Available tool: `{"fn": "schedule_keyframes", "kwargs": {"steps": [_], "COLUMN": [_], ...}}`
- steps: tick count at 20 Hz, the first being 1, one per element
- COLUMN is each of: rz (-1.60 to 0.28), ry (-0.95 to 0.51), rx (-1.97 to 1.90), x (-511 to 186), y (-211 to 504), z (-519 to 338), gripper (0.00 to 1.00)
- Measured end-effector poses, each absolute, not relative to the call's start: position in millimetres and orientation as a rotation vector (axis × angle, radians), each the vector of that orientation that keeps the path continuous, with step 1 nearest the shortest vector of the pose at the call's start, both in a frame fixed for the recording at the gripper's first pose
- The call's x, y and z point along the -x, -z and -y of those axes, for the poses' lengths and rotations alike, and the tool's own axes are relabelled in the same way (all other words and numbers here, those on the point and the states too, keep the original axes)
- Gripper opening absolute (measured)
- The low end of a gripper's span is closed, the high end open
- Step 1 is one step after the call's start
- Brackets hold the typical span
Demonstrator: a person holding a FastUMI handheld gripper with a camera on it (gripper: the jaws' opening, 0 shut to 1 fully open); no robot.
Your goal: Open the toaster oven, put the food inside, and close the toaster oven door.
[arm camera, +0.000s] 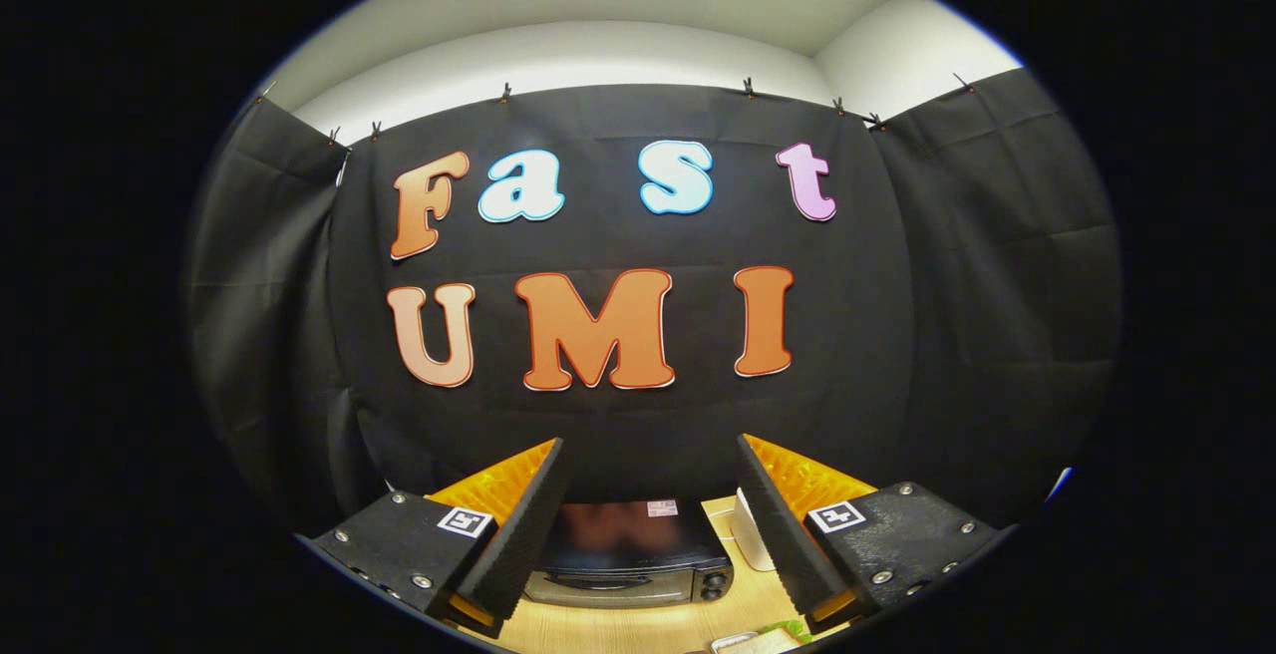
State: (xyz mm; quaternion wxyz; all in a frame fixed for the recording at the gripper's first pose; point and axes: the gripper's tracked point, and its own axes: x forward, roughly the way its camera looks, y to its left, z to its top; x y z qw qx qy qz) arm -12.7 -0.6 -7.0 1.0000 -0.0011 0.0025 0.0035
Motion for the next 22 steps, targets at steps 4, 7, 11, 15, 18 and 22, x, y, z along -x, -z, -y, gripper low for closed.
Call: {"fn": "schedule_keyframes", "kwargs": {"steps": [4,7,11,15,18,22], "rz": [-0.013,-0.025,-0.015,0.071,0.017,-0.026], "ry": [-0.017,-0.017,-0.023,-0.068,-0.056,-0.083], "rx": [-0.006,0.019,0.025,0.020,0.069,0.072], "x": [14,10,2,-12,-24,-34], "y": [18,30,42,55,94,138], "z": [-2,-4,-12,-28,-31,-47], "gripper": [0.99,0.99,0.99,0.99,0.99,0.99]}}
